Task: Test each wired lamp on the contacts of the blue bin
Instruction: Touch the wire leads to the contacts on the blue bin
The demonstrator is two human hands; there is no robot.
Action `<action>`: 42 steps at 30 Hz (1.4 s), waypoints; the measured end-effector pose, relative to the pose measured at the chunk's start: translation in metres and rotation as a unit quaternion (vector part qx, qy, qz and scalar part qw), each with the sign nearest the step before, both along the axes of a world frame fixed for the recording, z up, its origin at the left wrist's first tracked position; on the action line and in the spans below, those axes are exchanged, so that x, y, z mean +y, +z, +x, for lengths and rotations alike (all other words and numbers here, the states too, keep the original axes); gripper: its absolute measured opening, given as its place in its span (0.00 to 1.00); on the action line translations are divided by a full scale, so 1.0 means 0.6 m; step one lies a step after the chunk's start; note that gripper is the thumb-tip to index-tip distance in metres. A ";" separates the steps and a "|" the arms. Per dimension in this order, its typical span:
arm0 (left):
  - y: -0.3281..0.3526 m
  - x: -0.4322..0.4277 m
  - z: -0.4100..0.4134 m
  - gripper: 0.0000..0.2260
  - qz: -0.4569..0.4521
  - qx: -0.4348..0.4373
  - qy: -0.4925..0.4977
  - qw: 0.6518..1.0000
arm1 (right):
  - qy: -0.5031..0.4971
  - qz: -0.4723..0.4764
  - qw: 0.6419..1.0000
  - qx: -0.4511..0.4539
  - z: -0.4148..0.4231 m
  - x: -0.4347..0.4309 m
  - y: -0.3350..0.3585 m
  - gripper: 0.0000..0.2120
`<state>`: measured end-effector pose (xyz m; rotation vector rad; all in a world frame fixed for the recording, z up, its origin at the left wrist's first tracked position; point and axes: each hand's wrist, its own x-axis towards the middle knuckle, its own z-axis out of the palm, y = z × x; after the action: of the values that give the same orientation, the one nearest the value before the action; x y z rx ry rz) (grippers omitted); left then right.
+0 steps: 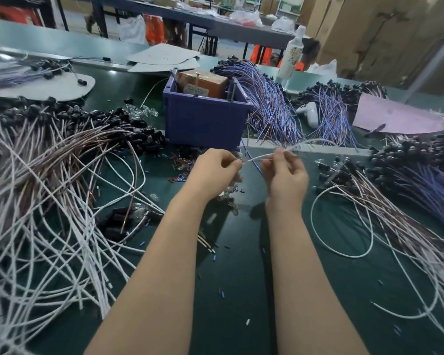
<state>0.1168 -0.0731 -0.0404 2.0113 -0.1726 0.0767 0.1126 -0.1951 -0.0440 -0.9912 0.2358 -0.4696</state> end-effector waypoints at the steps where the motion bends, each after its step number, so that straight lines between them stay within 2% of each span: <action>1: 0.000 0.007 0.001 0.08 0.012 0.002 0.004 1.000 | -0.026 0.036 0.999 -0.005 0.000 -0.009 0.001 0.07; 3: -0.001 0.018 0.003 0.10 0.016 0.002 0.021 1.000 | -0.048 0.085 0.995 -0.010 -0.002 -0.020 0.003 0.07; 5: -0.001 0.020 0.003 0.10 -0.007 -0.002 0.038 0.999 | -0.024 0.095 0.995 0.002 -0.005 -0.018 0.002 0.06; 10: 0.000 0.003 0.002 0.06 -0.030 -0.015 0.025 0.999 | 0.135 -0.001 0.990 0.045 -0.013 0.015 0.000 0.04; 13: -0.002 0.004 -0.001 0.06 -0.063 0.002 0.002 0.998 | 0.176 -0.054 0.982 0.051 -0.015 0.019 0.000 0.03; 19: -0.005 0.001 0.001 0.06 -0.038 -0.003 -0.009 0.999 | 0.162 -0.102 0.980 0.047 -0.015 0.019 -0.001 0.04; 24: -0.011 0.006 0.007 0.07 -0.074 0.022 0.039 0.996 | 0.053 -0.022 0.998 0.019 -0.007 0.009 -0.001 0.06; 27: -0.015 0.011 0.009 0.10 -0.107 0.044 0.059 0.992 | 0.037 0.015 0.999 0.017 -0.005 0.001 -0.004 0.06; 32: -0.010 0.003 0.005 0.06 -0.160 0.024 0.049 0.986 | 0.090 0.011 0.995 0.032 -0.005 0.009 -0.008 0.05; 35: -0.010 -0.003 0.006 0.04 -0.133 0.006 0.037 0.990 | 0.140 -0.023 0.989 0.050 -0.007 0.019 -0.009 0.04; 42: -0.008 0.001 0.002 0.04 -0.117 0.002 0.005 0.993 | 0.153 -0.047 0.986 0.052 -0.010 0.013 -0.005 0.02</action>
<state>0.1177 -0.0728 -0.0451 1.7783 -0.1445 0.0956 0.1064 -0.1872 -0.0469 -1.1241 0.1525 -0.1503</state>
